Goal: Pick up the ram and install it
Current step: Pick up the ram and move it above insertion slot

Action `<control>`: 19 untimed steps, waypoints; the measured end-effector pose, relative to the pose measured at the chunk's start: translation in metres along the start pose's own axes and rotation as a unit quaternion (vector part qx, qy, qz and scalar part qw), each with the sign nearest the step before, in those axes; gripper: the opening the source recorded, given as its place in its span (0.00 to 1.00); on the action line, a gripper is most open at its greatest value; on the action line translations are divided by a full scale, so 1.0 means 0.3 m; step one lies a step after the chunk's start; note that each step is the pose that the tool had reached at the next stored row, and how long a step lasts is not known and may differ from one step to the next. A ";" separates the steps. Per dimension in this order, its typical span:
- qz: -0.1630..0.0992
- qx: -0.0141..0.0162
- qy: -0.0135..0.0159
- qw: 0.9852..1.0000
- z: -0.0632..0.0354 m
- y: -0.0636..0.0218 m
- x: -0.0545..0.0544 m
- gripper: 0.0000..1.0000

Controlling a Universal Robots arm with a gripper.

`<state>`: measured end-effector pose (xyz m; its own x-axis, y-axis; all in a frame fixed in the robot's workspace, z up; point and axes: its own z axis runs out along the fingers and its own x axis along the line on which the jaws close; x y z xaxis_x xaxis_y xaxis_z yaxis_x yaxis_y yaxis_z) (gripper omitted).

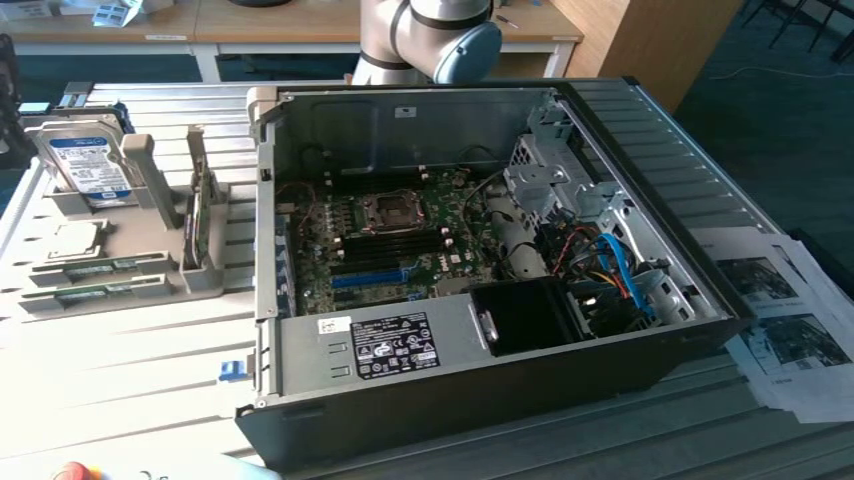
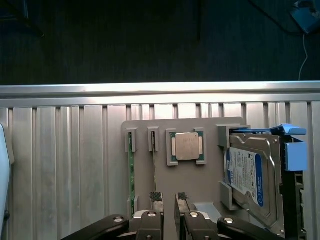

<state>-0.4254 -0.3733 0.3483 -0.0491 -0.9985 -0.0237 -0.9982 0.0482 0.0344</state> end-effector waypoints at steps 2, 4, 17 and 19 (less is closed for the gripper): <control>0.000 0.000 0.000 1.000 0.000 -0.001 0.005 0.24; 0.000 0.000 0.000 1.000 0.000 -0.001 0.011 0.24; 0.000 0.000 0.000 1.000 -0.002 -0.008 0.058 0.24; 0.000 0.000 0.000 1.000 -0.002 -0.010 0.076 0.24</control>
<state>-0.4234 -0.3963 0.3483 -0.0491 -0.9985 -0.0237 -0.9982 0.0483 0.0350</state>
